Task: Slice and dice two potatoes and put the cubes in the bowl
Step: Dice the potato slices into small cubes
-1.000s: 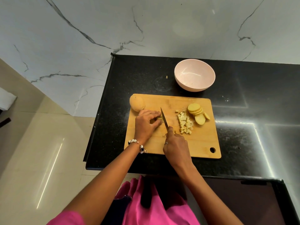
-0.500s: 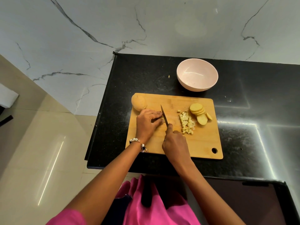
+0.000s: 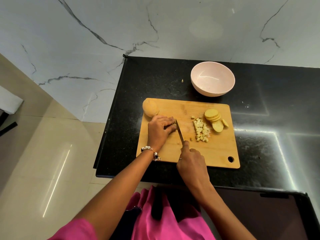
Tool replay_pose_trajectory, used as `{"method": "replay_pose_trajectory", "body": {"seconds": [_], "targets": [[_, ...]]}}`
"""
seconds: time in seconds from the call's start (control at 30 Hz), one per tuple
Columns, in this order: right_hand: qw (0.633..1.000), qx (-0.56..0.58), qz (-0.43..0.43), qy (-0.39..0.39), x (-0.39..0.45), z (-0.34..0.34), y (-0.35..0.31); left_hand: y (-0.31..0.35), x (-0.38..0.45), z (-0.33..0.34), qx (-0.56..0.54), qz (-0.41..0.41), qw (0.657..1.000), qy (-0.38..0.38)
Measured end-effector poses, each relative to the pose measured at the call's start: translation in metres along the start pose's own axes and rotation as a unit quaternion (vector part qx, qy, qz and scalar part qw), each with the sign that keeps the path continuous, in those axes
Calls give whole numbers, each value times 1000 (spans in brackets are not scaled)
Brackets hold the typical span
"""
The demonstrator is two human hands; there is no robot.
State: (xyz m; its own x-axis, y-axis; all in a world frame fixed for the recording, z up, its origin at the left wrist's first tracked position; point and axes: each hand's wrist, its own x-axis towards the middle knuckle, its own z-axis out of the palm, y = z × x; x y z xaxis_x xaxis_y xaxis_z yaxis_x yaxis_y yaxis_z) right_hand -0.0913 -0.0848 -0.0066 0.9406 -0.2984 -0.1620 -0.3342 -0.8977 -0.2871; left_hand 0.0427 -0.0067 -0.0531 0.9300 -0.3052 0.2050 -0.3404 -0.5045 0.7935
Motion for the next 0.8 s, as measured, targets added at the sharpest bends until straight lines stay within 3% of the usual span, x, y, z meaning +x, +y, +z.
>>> {"method": "replay_pose_trajectory", "body": {"seconds": [0.1, 0.33, 0.6, 0.67, 0.8], "targets": [[1000, 3, 11, 25, 8, -4, -5, -1, 0, -4, 0, 4, 1000, -4], [1000, -22, 7, 0, 24, -2, -12, -5, -1, -2, 17, 28, 999, 8], [992, -63, -28, 104, 32, 13, -19, -7, -3, 3, 26, 39, 998, 30], [992, -79, -27, 91, 21, 15, -14, -6, -4, 4, 27, 31, 998, 40], [998, -50, -20, -11, -5, 7, -10, -4, -4, 3, 33, 27, 998, 44]]}}
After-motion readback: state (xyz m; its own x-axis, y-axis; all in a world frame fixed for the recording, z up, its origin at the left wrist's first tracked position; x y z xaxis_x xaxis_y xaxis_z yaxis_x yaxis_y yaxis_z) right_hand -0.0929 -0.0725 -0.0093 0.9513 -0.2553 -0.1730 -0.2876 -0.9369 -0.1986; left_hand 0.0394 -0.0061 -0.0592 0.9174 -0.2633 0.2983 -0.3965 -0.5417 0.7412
